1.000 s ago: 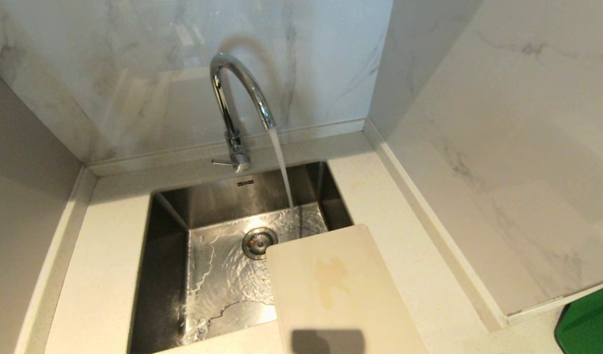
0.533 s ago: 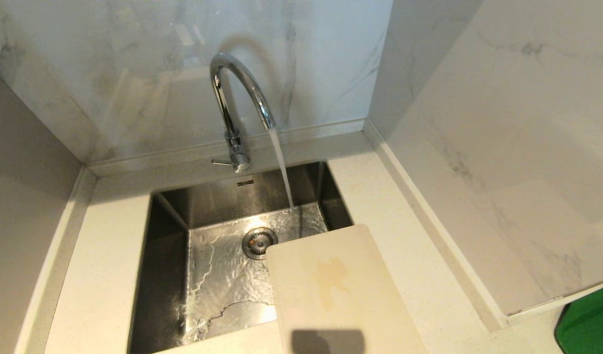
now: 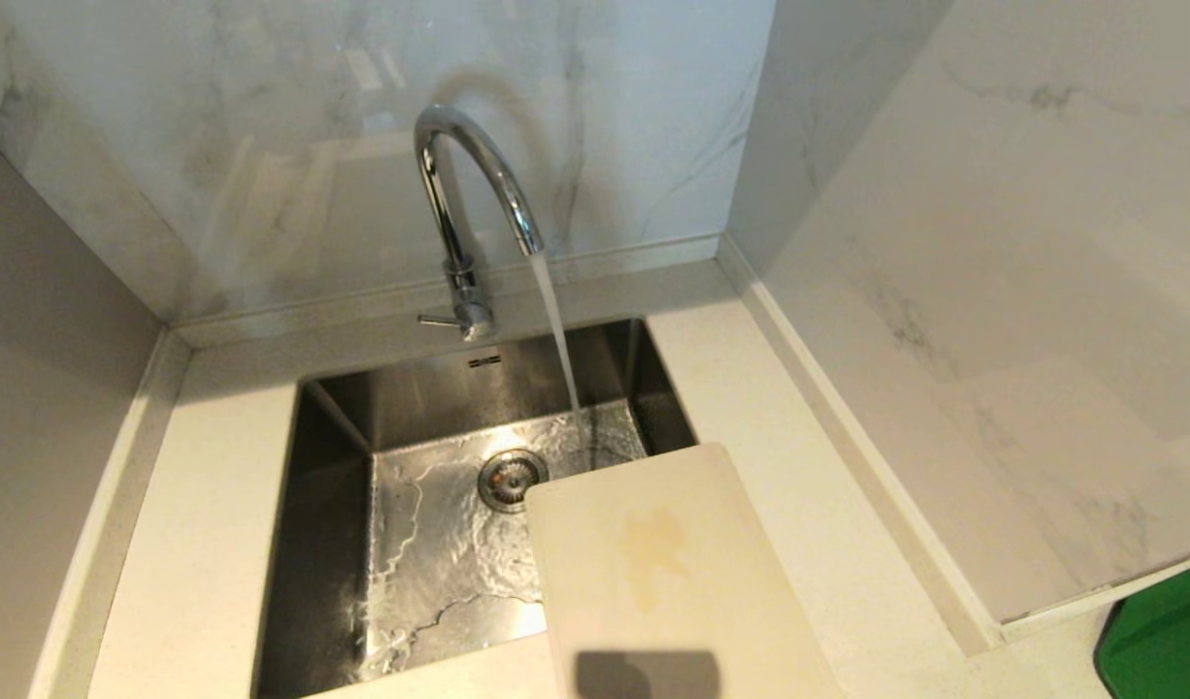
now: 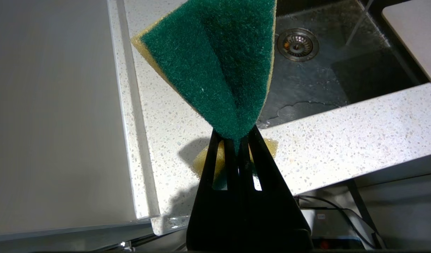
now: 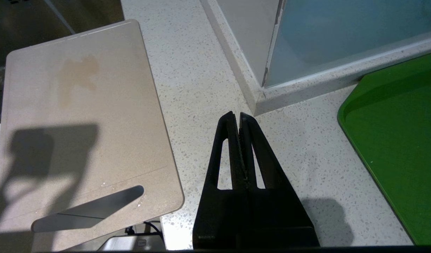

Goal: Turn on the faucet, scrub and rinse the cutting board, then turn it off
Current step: Pick up the cutting board

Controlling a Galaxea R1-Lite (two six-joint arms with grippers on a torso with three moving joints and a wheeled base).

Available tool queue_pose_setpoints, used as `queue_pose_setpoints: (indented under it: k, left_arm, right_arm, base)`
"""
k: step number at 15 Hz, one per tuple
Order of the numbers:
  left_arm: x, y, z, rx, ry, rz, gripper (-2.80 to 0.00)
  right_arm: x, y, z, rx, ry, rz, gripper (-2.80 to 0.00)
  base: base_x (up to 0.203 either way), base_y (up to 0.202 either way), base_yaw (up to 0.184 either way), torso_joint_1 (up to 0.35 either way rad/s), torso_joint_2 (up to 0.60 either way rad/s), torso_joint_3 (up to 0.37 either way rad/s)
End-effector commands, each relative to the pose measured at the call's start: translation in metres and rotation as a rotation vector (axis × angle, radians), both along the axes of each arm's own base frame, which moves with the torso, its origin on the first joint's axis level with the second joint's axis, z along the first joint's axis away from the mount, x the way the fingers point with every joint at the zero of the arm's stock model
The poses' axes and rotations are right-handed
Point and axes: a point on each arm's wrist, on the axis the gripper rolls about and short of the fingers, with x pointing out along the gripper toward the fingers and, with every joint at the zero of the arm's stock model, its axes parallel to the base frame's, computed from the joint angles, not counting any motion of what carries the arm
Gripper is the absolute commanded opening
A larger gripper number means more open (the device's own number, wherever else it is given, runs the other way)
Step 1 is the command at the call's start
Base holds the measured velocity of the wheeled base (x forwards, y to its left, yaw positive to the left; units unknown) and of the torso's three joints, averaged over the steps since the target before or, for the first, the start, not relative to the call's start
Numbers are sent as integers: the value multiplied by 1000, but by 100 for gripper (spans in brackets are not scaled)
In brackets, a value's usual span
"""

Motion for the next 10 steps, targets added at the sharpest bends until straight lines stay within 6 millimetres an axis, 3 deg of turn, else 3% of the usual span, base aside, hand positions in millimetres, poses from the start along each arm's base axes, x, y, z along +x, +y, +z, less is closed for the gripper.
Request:
queue_pose_setpoints:
  k: [1, 6, 10]
  left_arm:
    - [0, 0, 0, 2, 0, 0, -280]
    - [0, 0, 0, -1, 0, 17, -280]
    - [0, 0, 0, -7, -3, 21, -280]
  right_arm:
    - [0, 0, 0, 0, -2, 0, -280]
    - [0, 0, 0, 0, 0, 0, -280]
    - [0, 0, 0, 0, -1, 0, -280]
  base:
    - [0, 0, 0, 0, 0, 0]
    - [-14, 0, 25, 3, 1, 1]
    - [-176, 0, -6, 2, 9, 2]
